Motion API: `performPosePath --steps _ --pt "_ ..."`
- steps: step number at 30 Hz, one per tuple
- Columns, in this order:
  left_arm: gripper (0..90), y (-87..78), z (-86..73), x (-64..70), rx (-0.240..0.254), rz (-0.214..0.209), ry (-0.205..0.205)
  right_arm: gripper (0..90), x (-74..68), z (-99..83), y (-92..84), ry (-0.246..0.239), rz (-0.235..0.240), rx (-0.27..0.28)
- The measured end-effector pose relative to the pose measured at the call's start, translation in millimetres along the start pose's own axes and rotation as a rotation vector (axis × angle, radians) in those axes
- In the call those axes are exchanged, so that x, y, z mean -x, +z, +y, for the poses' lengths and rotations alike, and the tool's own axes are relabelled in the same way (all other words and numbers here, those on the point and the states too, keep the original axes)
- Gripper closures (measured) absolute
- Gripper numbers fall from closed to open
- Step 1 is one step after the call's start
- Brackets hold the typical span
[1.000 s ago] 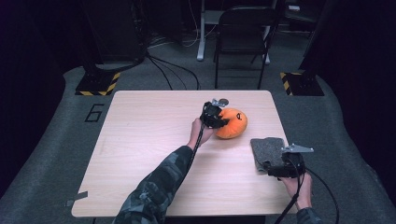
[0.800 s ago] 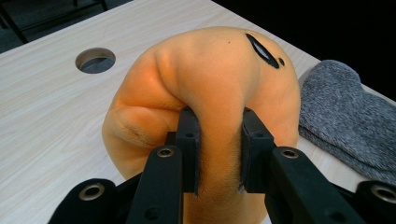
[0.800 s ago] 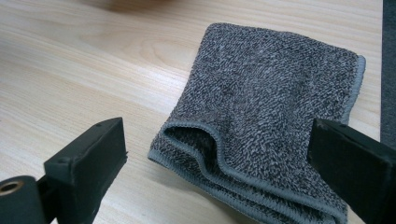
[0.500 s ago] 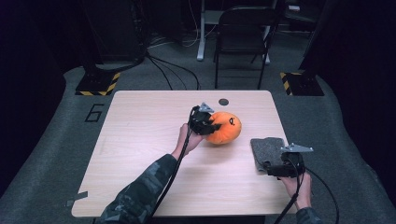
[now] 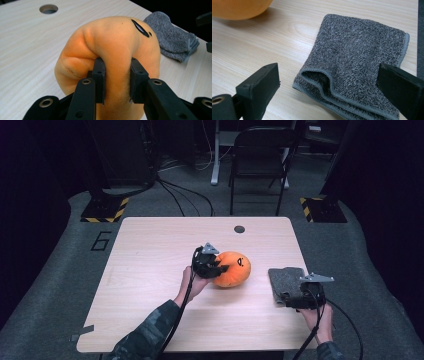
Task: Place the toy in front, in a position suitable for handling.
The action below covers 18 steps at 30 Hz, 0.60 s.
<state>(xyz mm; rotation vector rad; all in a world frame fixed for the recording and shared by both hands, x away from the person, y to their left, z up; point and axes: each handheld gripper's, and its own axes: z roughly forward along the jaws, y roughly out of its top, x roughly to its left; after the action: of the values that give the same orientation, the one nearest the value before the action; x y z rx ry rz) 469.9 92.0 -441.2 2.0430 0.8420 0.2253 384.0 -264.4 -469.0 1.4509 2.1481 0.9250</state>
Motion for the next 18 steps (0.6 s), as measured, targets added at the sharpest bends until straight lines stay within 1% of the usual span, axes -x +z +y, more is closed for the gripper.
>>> performPosePath --steps 1,4,5,8,9,10,12,13,14,15,17,18 --pt "70.6 0.5 -2.5 -0.2 -0.005 0.002 -0.002 4.4 -0.8 0.1 0.4 0.006 0.0 0.001" --pt "70.3 1.0 -6.8 0.2 -0.019 0.014 -0.005 4.4 -1.0 0.3 0.5 -0.004 0.0 -0.003" --pt "70.1 1.7 -11.4 2.9 -0.02 0.023 -0.006 4.4 -2.0 0.7 0.1 -0.001 -0.001 -0.002" --pt "68.1 0.5 -17.0 6.5 -0.008 0.038 0.006 4.4 -1.3 1.0 0.5 -0.008 -0.001 0.001" --pt "66.4 -0.1 -18.3 7.4 -0.009 0.042 0.023 4.4 -0.9 0.9 1.0 -0.008 -0.001 0.001" --pt "62.9 -0.1 -18.3 7.4 -0.009 0.042 0.023 4.4 -1.3 1.0 1.5 0.0 -0.001 0.0" --pt "49.7 -1.2 -21.2 12.1 -0.006 0.067 0.05 4.4 -1.0 0.8 2.1 -0.001 0.0 -0.005" --pt "42.9 -2.8 -21.5 13.3 -0.002 0.076 0.049 4.4 -1.4 0.8 2.2 0.0 -0.001 -0.007" --pt "36.0 -5.0 -21.6 13.2 0.007 0.073 0.049 4.5 -1.9 1.0 2.3 0.006 0.001 -0.004" --pt "30.5 -7.6 -21.6 13.5 0.018 0.079 0.045 4.5 -1.1 1.2 2.2 -0.009 0.0 -0.004" --pt "22.5 -13.6 -21.4 13.9 0.039 0.082 0.038 4.5 -1.3 1.5 1.7 -0.01 0.0 -0.003" --pt "20.2 -17.1 -21.8 14.5 0.047 0.088 0.038 4.5 -1.0 1.8 1.5 -0.011 -0.001 -0.004"
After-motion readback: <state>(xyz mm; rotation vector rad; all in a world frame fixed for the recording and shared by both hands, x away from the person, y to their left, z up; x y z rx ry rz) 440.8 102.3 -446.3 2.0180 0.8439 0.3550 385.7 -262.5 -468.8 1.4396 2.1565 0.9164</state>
